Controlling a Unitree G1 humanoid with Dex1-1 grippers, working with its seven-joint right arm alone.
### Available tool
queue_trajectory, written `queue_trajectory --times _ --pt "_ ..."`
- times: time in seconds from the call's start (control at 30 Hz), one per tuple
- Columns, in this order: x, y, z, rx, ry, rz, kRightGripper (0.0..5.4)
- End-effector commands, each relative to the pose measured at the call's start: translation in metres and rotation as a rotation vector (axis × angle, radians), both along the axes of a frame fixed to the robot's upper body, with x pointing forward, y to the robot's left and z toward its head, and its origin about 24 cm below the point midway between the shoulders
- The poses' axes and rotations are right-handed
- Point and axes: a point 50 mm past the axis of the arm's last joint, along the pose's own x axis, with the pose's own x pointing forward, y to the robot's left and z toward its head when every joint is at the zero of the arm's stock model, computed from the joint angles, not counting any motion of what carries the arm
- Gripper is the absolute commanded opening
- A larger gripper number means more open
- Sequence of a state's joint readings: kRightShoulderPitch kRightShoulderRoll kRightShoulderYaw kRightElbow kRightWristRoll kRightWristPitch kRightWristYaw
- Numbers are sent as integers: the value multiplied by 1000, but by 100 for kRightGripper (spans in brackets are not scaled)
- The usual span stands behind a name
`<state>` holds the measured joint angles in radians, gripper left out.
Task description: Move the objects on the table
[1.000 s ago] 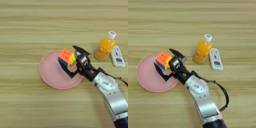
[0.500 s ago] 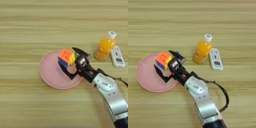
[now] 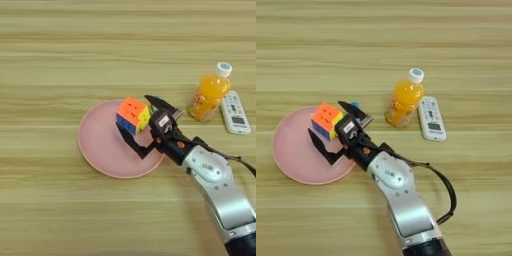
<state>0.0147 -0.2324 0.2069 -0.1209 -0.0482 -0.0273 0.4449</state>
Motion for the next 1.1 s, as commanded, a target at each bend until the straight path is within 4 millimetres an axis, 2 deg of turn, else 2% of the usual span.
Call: queue_trajectory --times 0.03,0.4,0.67,1.1 --pt "14 2 22 9 -97 -22 534" --pt "21 5 13 -9 -38 -44 534" --pt "30 2 6 65 80 -84 534" --pt "33 1 9 86 82 -90 399"
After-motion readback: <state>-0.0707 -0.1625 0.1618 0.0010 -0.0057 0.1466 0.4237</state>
